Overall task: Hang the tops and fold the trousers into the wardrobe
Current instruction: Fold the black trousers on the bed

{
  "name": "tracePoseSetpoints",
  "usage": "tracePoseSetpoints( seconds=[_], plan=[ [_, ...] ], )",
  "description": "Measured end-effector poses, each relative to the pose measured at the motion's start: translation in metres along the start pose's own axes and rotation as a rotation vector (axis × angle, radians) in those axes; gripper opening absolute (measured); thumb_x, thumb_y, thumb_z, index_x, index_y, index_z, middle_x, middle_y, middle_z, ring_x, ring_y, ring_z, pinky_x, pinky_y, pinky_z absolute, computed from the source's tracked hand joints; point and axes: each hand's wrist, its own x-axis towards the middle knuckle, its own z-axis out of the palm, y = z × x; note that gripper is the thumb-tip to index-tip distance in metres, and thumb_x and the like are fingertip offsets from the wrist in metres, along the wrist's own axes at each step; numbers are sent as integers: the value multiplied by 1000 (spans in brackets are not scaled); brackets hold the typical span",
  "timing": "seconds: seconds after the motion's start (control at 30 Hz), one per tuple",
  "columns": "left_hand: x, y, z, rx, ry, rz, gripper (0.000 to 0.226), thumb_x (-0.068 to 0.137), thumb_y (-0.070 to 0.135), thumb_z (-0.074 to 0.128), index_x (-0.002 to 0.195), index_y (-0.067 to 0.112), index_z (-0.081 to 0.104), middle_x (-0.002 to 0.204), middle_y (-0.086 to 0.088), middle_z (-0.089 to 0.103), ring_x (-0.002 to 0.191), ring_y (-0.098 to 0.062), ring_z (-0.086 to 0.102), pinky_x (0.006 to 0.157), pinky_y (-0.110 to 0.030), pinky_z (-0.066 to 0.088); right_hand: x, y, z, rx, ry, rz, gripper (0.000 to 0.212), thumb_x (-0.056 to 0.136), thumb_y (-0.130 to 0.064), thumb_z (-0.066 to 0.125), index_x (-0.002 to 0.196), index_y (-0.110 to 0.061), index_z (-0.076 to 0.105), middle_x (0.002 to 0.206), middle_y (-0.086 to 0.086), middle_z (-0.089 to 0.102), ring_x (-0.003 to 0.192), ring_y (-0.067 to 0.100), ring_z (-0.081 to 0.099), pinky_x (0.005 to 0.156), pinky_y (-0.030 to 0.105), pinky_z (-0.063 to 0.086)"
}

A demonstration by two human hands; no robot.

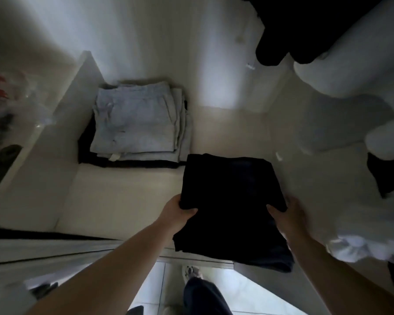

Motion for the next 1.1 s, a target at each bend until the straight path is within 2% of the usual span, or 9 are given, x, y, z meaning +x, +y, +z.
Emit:
tracePoseSetpoints(
  seconds=[0.17, 0.27, 0.37, 0.47, 0.53, 0.6, 0.83, 1.0, 1.1],
  plan=[
    [45, 5, 13, 2, 75, 27, 43, 87, 12, 64, 128, 13, 52, 116, -5, 64, 104, -21, 62, 86, -31, 48, 31, 1, 18, 23, 64, -49, 71, 77, -13, 74, 138, -2, 38, 135, 20, 50, 123, 35, 50, 103, 49, 40],
    [57, 1, 14, 147, 143, 144, 66, 83, 16, 68, 141, 14, 38, 128, -3, 54, 121, -21, 52, 100, -33, 43, 27, -7, 28, 45, 56, -90, 79, 77, -9, 73, 144, -4, 31, 142, 20, 42, 131, 32, 42, 111, 44, 32],
    [49, -9, 14, 623, 316, 564, 81, 79, 22, 71, 147, 10, 27, 148, -17, 33, 137, -31, 31, 113, -44, 29, 4, -8, 29, -253, 80, -282, 81, 81, -21, 70, 148, -9, 26, 151, 18, 29, 137, 32, 29, 113, 39, 22],
    [37, -11, 24, 1040, 180, 980, 70, 85, 43, 52, 146, 16, 28, 153, -19, 26, 143, -34, 21, 113, -54, 23, -23, 1, 31, -602, -25, -510, 80, 84, -60, 48, 151, -26, 19, 160, 9, 6, 146, 27, 9, 112, 50, 19],
    [40, -17, 33, 1164, 98, 972, 73, 86, 54, 44, 148, 19, 26, 155, -19, 21, 145, -36, 16, 115, -54, 19, -27, 15, 35, -762, -131, -515, 87, 79, -80, 18, 151, -32, 9, 160, 5, -7, 146, 20, -6, 112, 55, 13],
    [49, -25, 39, 1198, 74, 872, 76, 88, 61, 39, 150, 21, 22, 157, -20, 16, 146, -37, 11, 115, -52, 16, -21, 27, 41, -833, -151, -498, 90, 76, -83, -1, 151, -33, 4, 160, 5, -11, 145, 19, -13, 113, 57, 10],
    [73, -35, 46, 1189, 41, 719, 72, 93, 65, 19, 151, 22, 18, 156, -21, 17, 146, -35, 10, 113, -47, 13, -2, 23, 54, -863, -128, -457, 82, 86, -76, 8, 148, -26, 26, 156, 15, 21, 143, 24, 12, 105, 62, 27],
    [104, -8, 50, 1144, 70, 728, 75, 91, 68, 10, 151, 23, 16, 158, -19, 10, 147, -34, 2, 118, -46, 8, 35, 3, 55, -865, -77, -482, 93, 77, -81, -5, 150, -29, 20, 159, 11, 10, 146, 23, 7, 110, 60, 20],
    [127, 8, 49, 1153, 114, 749, 75, 90, 67, 19, 150, 22, 23, 156, -22, 19, 146, -37, 12, 117, -47, 13, 56, -16, 59, -862, -77, -477, 95, 71, -82, -2, 151, -32, 11, 160, 7, 0, 148, 20, -2, 114, 55, 10]
  ],
)
